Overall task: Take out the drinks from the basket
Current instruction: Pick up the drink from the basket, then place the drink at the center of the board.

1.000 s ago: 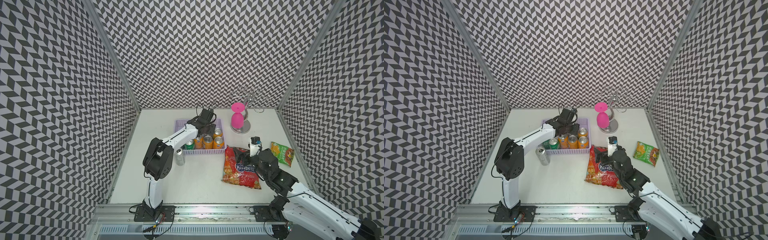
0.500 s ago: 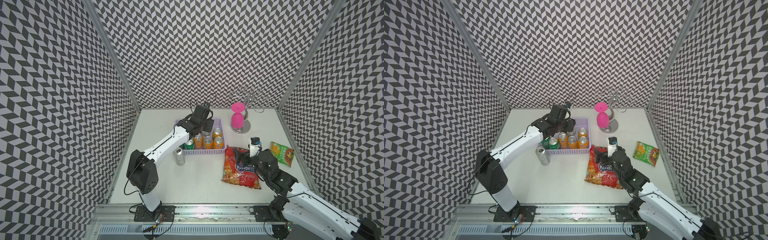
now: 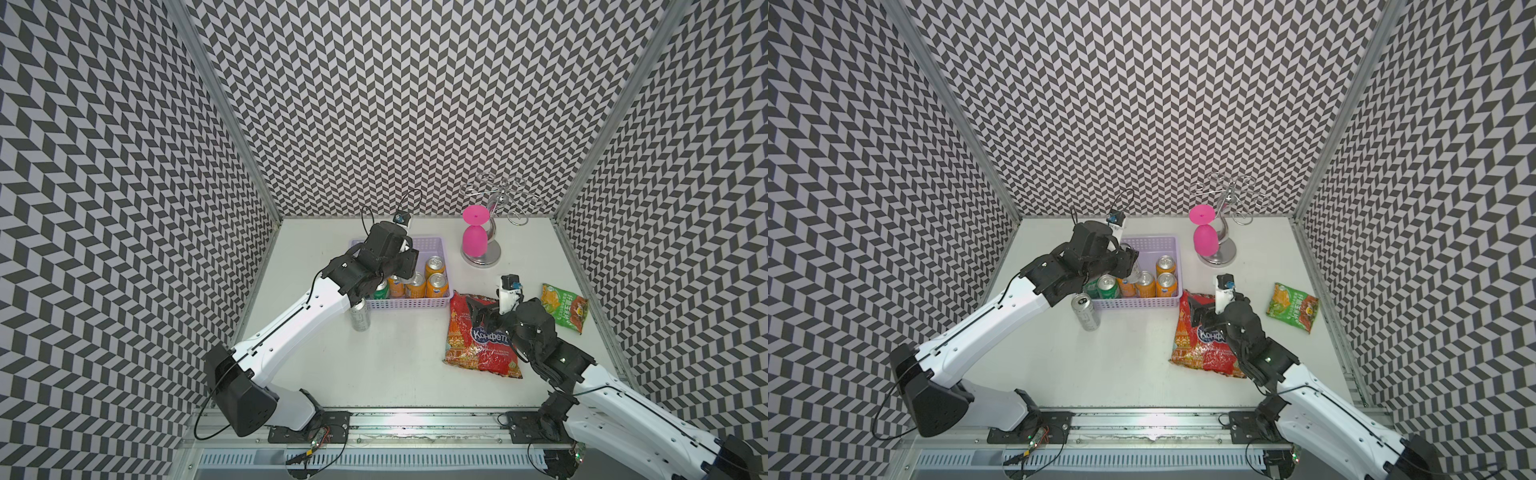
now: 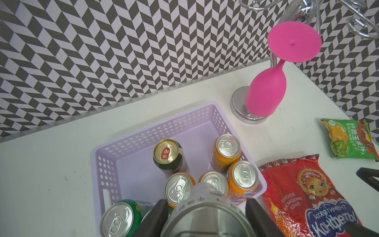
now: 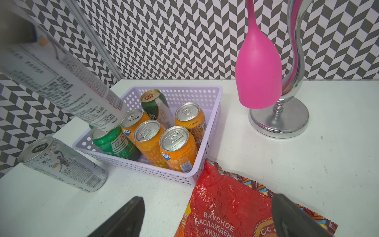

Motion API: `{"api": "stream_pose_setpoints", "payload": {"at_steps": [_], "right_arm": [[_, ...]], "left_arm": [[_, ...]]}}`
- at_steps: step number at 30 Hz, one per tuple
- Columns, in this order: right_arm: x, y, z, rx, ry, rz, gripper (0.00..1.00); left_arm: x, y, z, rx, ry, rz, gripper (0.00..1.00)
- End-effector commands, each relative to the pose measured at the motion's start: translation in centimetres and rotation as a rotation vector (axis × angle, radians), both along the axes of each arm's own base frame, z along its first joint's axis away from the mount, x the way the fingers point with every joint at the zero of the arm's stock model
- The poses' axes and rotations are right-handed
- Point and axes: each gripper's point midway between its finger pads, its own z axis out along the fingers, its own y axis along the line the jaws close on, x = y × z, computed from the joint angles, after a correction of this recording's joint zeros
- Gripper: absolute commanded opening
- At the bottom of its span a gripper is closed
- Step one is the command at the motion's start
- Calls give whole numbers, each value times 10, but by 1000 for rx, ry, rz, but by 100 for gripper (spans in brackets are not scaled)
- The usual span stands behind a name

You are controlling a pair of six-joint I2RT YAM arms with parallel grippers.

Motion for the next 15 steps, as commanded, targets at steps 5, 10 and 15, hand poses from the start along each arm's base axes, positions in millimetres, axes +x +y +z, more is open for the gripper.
{"api": "stream_pose_setpoints", "payload": {"at_steps": [5, 10, 15], "right_arm": [[5, 2, 7, 30, -29, -9, 100], [6, 4, 6, 33, -27, -5, 100], [6, 4, 6, 31, -24, -5, 100]], "left_arm": [[-28, 29, 10, -44, -23, 60, 44], [-41, 44, -7, -23, 12, 89, 44], [-45, 48, -21, -9, 35, 95, 45]]}}
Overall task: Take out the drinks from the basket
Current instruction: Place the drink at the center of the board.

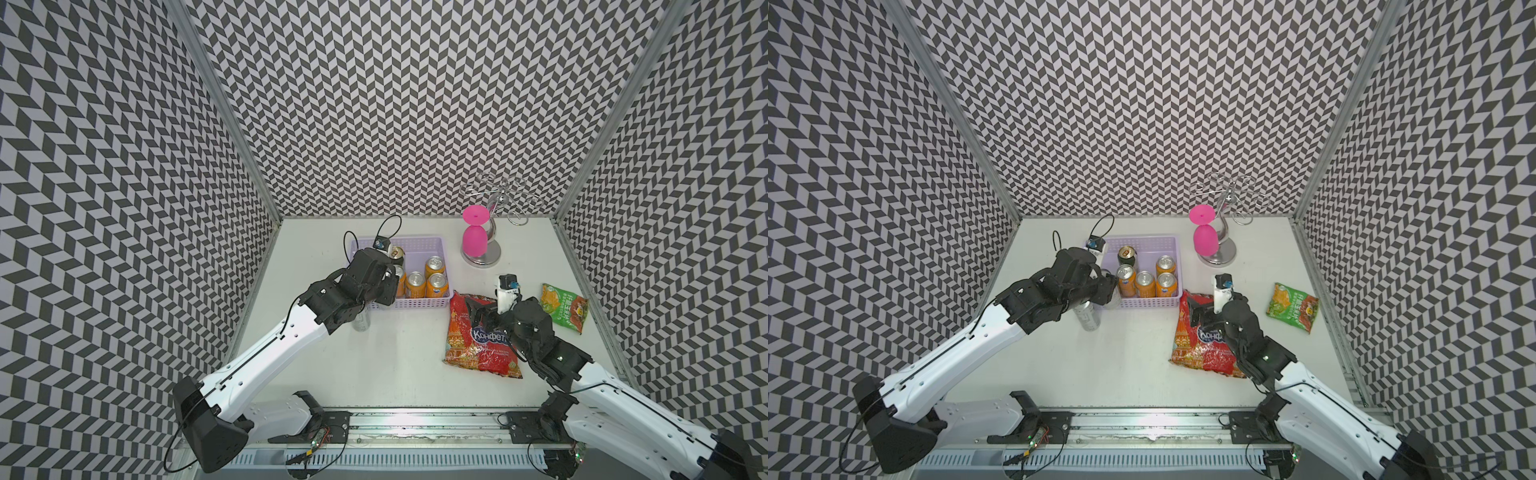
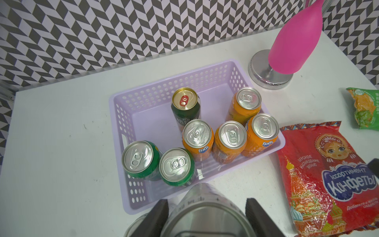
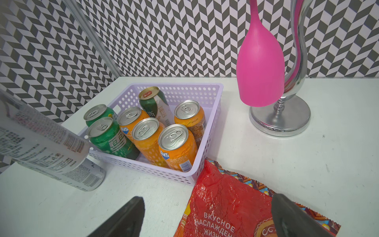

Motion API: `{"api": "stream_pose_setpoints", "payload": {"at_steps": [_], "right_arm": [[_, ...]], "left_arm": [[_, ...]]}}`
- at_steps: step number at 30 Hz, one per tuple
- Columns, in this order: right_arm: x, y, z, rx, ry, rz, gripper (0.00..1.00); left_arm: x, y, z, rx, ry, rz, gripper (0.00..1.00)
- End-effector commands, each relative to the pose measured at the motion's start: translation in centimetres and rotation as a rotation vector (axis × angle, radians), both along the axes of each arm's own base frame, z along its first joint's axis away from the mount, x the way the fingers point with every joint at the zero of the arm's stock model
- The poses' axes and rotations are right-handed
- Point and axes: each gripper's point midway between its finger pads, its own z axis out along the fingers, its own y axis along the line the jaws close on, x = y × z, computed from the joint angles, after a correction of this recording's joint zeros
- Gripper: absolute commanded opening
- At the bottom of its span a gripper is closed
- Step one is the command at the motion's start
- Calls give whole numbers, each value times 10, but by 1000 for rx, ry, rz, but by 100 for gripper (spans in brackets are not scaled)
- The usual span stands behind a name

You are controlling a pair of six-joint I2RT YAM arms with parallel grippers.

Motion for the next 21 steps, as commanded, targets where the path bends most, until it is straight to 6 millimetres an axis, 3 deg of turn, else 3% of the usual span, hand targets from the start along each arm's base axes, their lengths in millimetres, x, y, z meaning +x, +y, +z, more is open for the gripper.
{"api": "stream_pose_setpoints", "payload": {"at_steps": [1, 21], "right_arm": [[3, 2, 11, 40, -35, -6, 100], [3, 1, 9, 37, -33, -8, 100]], "left_arm": [[2, -1, 19, -55, -64, 19, 45], [8, -1, -40, -44, -51, 47, 45]]}}
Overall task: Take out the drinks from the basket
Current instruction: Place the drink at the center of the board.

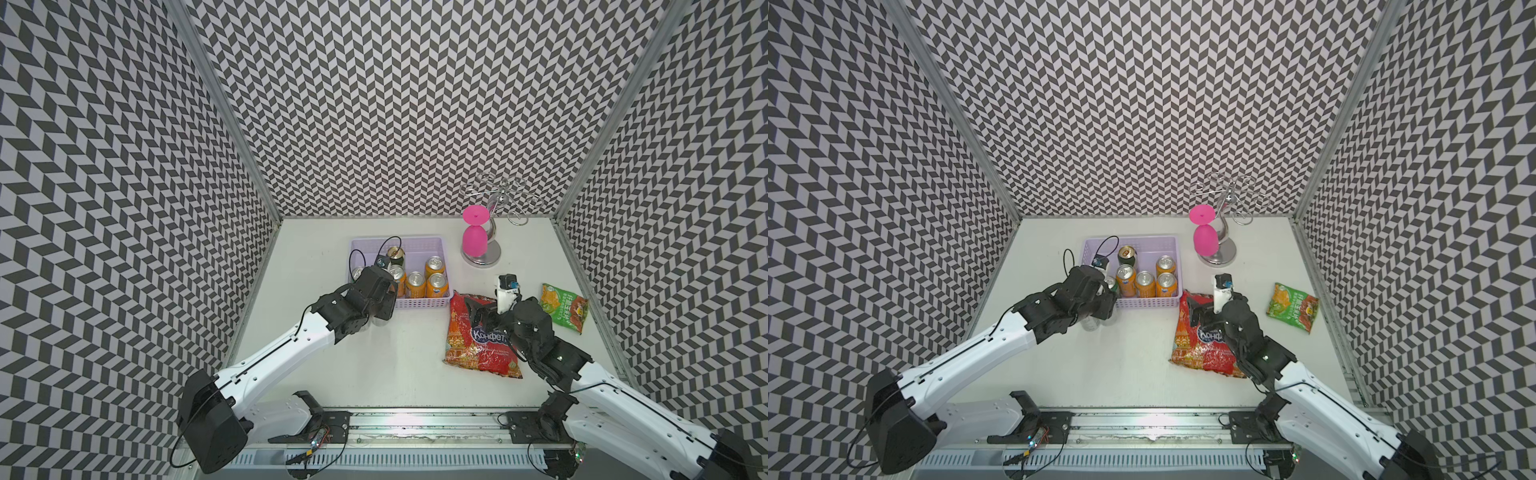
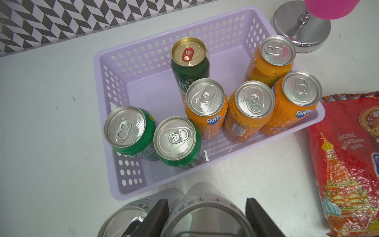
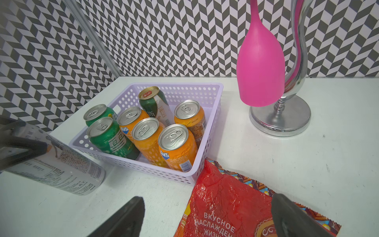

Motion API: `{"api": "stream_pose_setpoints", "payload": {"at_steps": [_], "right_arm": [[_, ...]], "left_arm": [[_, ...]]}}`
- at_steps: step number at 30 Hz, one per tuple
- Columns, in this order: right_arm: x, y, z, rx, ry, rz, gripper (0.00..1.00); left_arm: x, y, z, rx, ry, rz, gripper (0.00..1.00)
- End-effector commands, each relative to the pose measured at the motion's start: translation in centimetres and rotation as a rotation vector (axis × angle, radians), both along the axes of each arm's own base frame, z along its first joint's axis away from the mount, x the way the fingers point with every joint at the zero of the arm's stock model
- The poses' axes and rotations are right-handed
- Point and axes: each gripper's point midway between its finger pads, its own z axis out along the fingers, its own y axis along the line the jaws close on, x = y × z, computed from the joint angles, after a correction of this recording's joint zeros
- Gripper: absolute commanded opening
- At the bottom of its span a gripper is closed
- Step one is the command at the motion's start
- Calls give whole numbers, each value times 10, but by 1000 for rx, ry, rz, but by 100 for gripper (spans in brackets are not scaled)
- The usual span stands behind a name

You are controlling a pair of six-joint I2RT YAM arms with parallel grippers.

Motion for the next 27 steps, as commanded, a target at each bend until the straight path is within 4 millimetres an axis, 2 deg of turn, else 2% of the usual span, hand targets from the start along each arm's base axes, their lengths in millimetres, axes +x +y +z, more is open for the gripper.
{"api": "stream_pose_setpoints", "payload": {"at_steps": [1, 8, 27], "right_arm": [[3, 1, 9, 37, -33, -6, 100], [4, 1, 10, 34, -35, -7, 100], [5, 5, 8, 34, -29, 3, 100]], "left_arm": [[13, -10, 28, -105, -117, 19, 45], [14, -8, 7, -84, -102, 34, 45], [20, -7, -23, -87, -114, 63, 46]]}}
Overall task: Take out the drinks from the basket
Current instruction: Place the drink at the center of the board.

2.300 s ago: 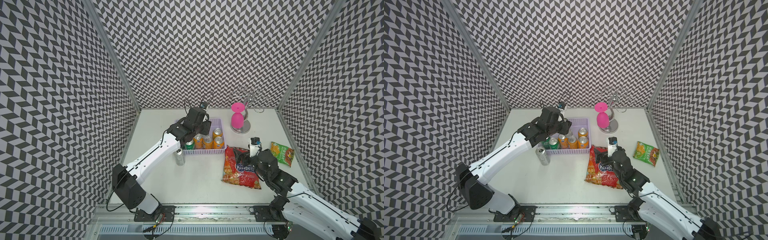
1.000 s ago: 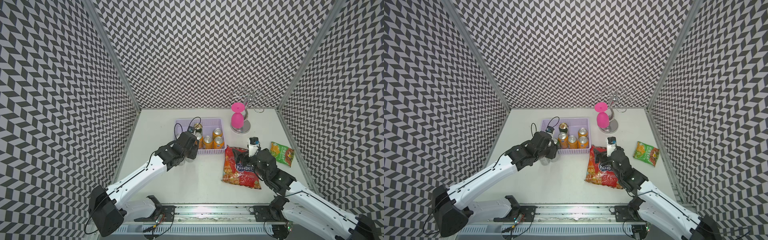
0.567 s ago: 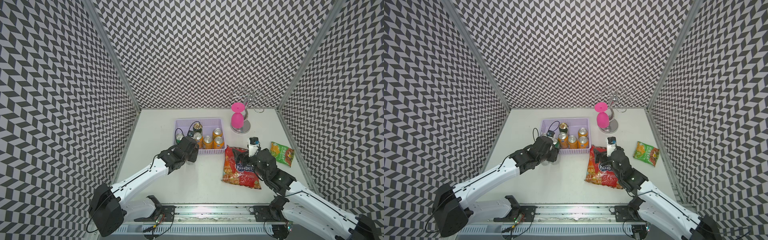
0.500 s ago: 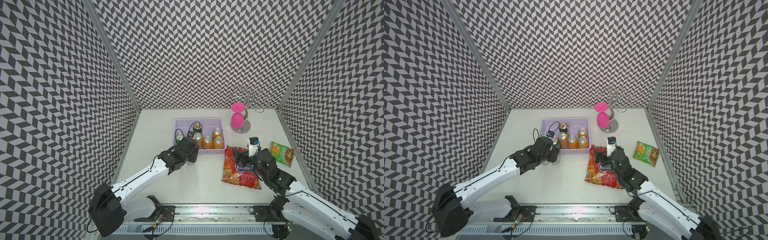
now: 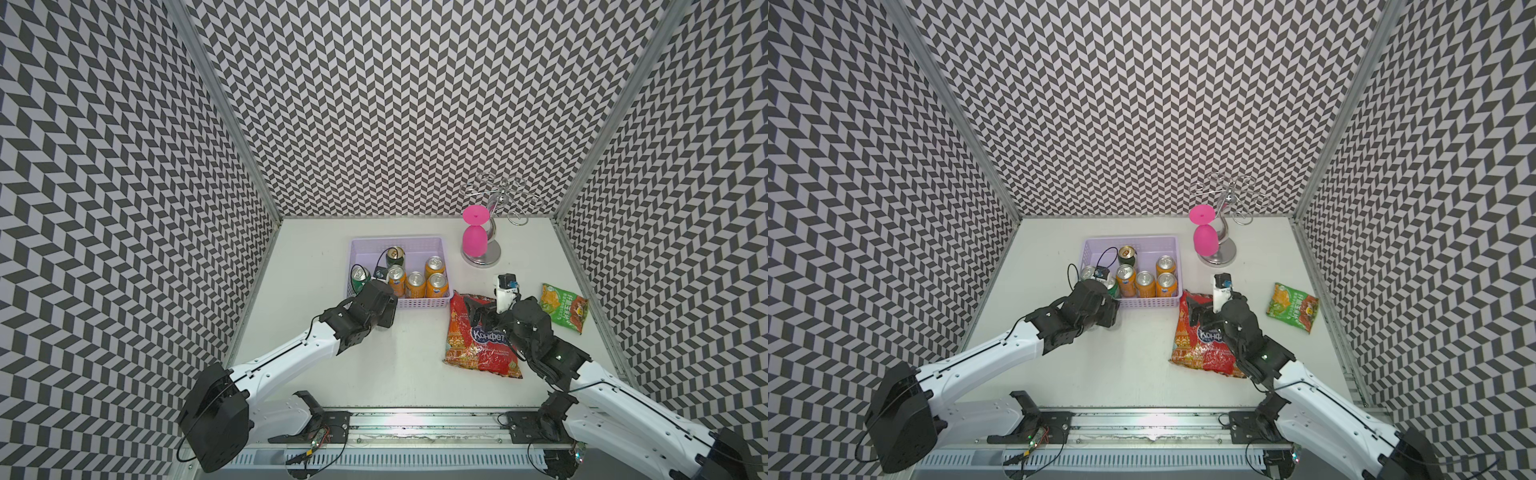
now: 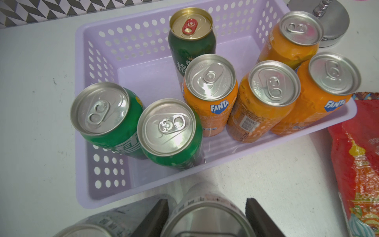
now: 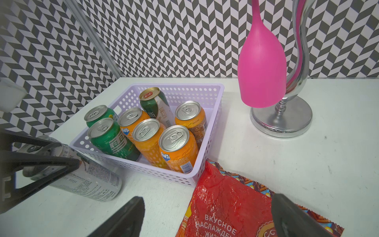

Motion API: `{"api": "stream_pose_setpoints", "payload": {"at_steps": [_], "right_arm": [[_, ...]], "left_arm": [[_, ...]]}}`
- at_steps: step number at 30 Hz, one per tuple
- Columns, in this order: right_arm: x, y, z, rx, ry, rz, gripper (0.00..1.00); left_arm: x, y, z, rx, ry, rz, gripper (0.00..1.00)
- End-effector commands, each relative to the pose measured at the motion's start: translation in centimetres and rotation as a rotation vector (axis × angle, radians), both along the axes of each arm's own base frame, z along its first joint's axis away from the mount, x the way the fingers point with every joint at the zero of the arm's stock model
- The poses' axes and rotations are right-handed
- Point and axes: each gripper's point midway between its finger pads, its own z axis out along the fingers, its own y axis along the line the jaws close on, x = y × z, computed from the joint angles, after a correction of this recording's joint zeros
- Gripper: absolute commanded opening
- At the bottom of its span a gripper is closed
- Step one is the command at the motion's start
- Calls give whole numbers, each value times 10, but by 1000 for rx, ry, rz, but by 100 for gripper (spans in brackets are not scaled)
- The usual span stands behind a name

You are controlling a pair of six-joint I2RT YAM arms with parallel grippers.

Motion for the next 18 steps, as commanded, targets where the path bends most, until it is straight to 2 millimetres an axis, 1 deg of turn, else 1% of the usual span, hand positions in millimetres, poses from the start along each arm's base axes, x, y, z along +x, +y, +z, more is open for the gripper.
{"api": "stream_pose_setpoints", "payload": {"at_steps": [1, 6, 8, 18], "right_arm": [[4, 3, 8, 32, -26, 1, 100], [4, 3, 8, 30, -26, 2, 100], [4, 3, 8, 22, -29, 2, 100], [5, -2, 15, -30, -47, -11, 100]], "left_arm": [[14, -8, 19, -52, -84, 25, 46], [15, -7, 15, -39, -75, 26, 52], [15, -5, 15, -31, -77, 32, 57], [14, -3, 29, -40, -96, 35, 72]]}}
